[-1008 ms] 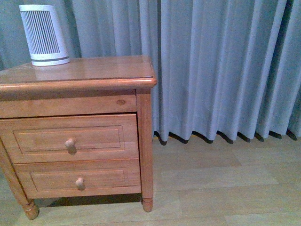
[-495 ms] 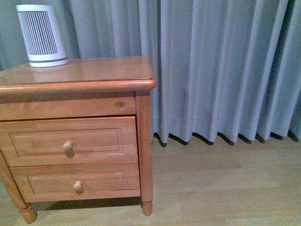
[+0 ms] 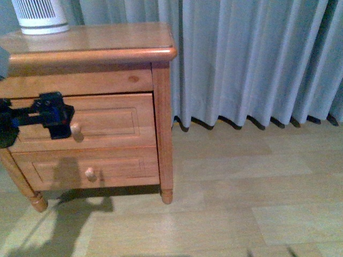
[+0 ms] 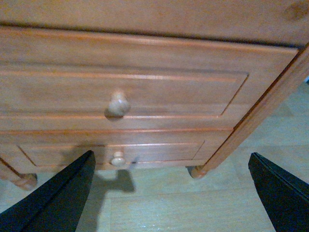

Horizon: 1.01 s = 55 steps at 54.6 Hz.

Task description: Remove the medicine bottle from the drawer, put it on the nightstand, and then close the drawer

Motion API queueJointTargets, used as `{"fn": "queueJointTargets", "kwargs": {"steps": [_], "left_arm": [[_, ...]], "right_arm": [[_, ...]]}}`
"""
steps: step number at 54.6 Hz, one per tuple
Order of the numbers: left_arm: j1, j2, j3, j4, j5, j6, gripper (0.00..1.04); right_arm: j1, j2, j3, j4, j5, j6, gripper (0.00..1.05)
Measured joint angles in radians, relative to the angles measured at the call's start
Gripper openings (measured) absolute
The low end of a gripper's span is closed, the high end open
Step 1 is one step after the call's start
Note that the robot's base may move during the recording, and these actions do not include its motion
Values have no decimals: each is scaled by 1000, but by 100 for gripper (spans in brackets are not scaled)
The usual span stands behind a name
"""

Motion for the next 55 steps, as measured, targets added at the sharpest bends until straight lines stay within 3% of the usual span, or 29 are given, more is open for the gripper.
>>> {"fn": "queueJointTargets", "kwargs": {"steps": [18, 55], "left_arm": [[-9, 258, 217, 5, -68, 14, 98], [16, 357, 403, -11, -83, 43, 98]], "right_arm": [[0, 0, 0, 0, 0, 0, 98], [0, 0, 0, 0, 0, 0, 98]]}}
